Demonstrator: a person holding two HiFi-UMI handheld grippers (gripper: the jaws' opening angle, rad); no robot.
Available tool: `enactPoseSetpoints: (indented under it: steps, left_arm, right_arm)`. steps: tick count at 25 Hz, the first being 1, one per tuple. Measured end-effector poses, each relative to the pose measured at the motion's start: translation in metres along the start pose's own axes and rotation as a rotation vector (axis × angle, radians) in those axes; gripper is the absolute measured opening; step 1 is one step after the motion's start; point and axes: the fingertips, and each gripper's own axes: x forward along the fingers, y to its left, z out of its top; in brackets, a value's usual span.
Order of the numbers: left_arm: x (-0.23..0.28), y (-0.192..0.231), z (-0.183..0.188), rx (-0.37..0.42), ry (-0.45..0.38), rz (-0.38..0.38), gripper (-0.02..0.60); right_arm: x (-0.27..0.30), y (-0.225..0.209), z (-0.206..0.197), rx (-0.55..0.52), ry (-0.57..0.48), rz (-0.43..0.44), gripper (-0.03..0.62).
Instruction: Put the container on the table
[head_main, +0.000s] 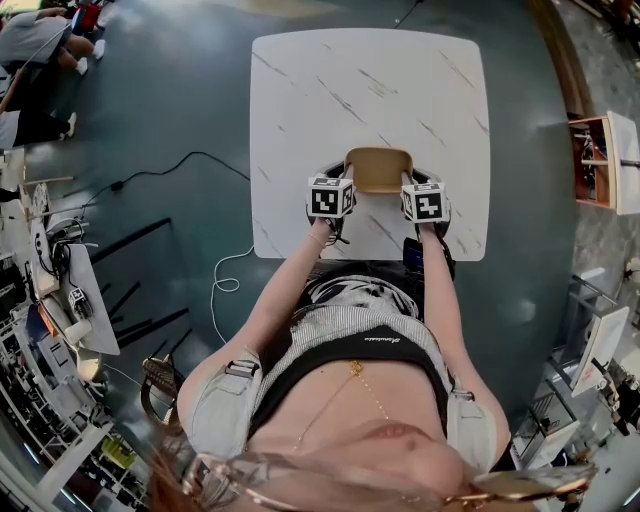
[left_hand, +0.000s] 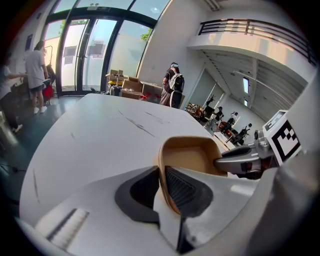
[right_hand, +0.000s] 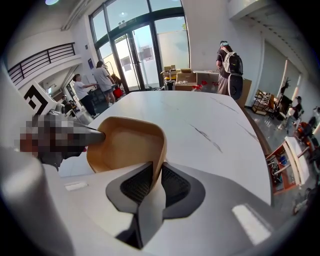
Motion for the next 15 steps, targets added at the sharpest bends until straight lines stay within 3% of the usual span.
enactPoseSetpoints:
  steps: [15]
  left_arm:
    - [0.019, 0.007, -0.001, -0.029, 0.062, 0.017, 0.041]
  right_arm:
    - [0.017, -0.009, 0.007, 0.022, 0.045, -0.019, 0.084]
